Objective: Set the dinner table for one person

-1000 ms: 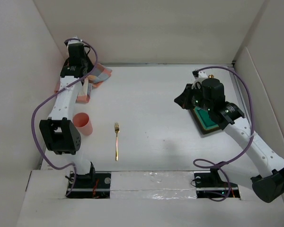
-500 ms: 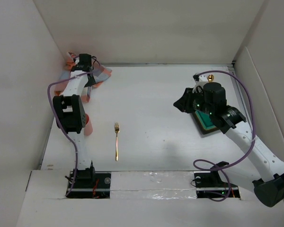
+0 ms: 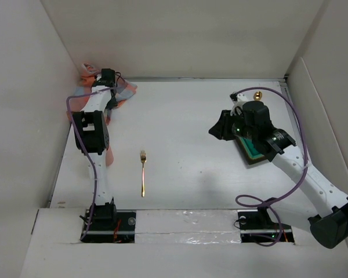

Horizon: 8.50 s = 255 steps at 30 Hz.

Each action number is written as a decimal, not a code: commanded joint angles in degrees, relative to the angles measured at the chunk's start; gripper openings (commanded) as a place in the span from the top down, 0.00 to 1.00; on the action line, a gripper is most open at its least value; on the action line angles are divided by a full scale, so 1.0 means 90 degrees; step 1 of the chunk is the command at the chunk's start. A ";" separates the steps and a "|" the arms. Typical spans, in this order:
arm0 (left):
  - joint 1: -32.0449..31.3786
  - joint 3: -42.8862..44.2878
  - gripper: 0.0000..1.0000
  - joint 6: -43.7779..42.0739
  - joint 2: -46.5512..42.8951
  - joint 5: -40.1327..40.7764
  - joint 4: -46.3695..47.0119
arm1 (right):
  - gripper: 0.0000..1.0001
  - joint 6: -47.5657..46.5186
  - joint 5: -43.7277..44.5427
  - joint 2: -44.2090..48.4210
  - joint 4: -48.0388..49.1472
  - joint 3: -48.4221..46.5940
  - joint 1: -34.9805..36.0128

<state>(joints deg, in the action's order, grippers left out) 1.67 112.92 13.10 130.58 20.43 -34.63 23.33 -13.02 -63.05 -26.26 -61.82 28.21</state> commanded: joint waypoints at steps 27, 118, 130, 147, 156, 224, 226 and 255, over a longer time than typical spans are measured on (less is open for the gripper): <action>-0.3321 0.1720 0.52 0.0740 0.0033 -0.2826 0.0830 | 0.52 0.0092 0.0411 -0.1021 0.0047 -0.1129 0.0030; -0.3496 -0.2000 1.00 0.0663 -0.2458 -0.0033 0.2881 | 0.55 0.2720 0.1681 -0.6022 0.1336 -0.2252 -0.1171; -0.3438 -0.2449 1.00 0.0654 -0.3181 0.0532 0.2706 | 1.00 0.3706 0.1777 -0.6316 0.1764 -0.2195 -0.1103; -0.2461 -0.0408 1.00 0.0458 -0.5600 0.0768 0.2440 | 1.00 0.1353 0.2726 -0.1434 0.0451 -0.3237 -0.0878; -0.2461 -0.0857 1.00 0.0897 -0.6336 0.0318 0.2471 | 1.00 0.1109 0.2491 -0.0602 -0.0705 -0.4137 -0.1142; -0.1592 -0.7918 1.00 0.2616 -0.6549 -0.1859 0.2892 | 1.00 0.0689 -0.0136 -0.1999 0.1082 0.1771 -0.2548; -0.1592 -0.8035 1.00 0.2626 -0.6638 -0.1879 0.2765 | 1.00 0.0679 -0.0087 -0.1911 0.1043 0.1917 -0.2548; -0.1592 -0.7997 0.74 0.2470 -0.7361 -0.1947 0.2071 | 0.58 0.0650 0.0069 -0.0964 0.0047 0.2007 -0.2665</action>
<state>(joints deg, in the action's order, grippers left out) -12.75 36.95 36.51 66.19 1.61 -15.25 29.98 -13.15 -73.84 -23.57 -40.25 4.51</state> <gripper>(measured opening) 0.256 0.396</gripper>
